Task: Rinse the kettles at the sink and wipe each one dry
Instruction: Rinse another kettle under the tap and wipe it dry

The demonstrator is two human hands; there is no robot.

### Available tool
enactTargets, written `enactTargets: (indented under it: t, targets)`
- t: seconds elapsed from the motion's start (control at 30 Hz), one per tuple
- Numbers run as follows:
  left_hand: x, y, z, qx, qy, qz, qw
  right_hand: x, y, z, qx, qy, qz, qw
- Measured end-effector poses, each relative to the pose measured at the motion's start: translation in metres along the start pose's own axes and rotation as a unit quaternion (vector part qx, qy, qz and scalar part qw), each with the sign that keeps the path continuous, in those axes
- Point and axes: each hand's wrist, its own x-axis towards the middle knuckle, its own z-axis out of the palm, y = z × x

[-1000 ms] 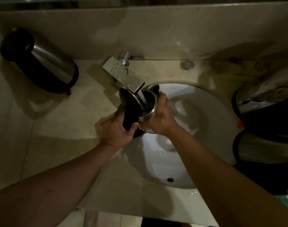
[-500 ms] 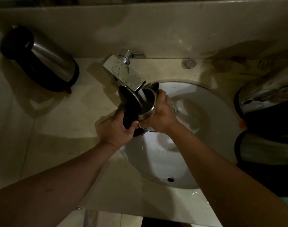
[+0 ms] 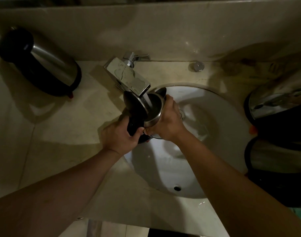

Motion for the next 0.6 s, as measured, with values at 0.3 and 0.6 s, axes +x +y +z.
enactTargets:
  t: [0.3,0.6]
  targets:
    - [0.000,0.001,-0.003,0.002,0.005,0.010,1.000,-0.002,-0.001,0.001,0.011,0.004,0.009,1.000]
    - [0.000,-0.004,0.003,0.010,0.010,-0.017,1.000,0.007,-0.025,-0.046,0.005,-0.149,0.071,0.986]
